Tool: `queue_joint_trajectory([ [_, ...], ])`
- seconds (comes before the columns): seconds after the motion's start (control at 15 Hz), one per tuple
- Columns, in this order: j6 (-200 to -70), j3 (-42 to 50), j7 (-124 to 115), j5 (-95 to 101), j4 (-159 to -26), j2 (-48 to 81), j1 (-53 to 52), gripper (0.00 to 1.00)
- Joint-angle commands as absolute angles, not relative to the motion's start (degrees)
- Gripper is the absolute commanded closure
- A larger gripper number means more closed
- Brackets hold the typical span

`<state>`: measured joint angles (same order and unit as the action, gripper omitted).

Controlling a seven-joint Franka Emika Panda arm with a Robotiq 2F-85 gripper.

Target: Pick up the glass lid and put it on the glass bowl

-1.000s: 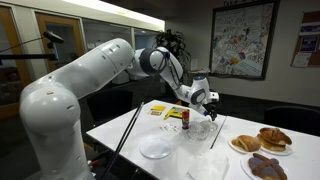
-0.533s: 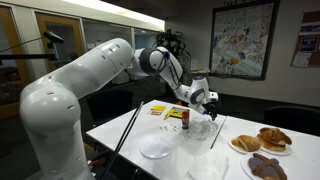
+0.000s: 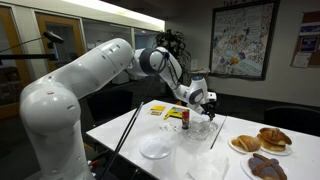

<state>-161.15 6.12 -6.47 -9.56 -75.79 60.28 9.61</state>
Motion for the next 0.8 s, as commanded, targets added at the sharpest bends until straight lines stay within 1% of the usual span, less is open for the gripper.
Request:
queue_joint_trajectory([
  [0.0,-159.3,5.3,-6.3,-8.9,-79.7,57.0,9.9,0.00],
  [0.2,-159.1,5.1,-6.3,-9.0,-79.8,57.0,9.9,0.00],
  [0.27,-159.1,5.0,-6.3,-9.0,-79.8,57.0,9.9,0.25],
  [0.33,-159.2,5.0,-6.3,-9.0,-79.9,57.0,9.9,0.26],
  [0.53,-159.3,5.1,-6.5,-8.9,-80.1,56.9,9.6,0.49],
  [0.73,-159.3,5.2,-6.4,-8.7,-80.2,56.8,9.4,0.69],
])
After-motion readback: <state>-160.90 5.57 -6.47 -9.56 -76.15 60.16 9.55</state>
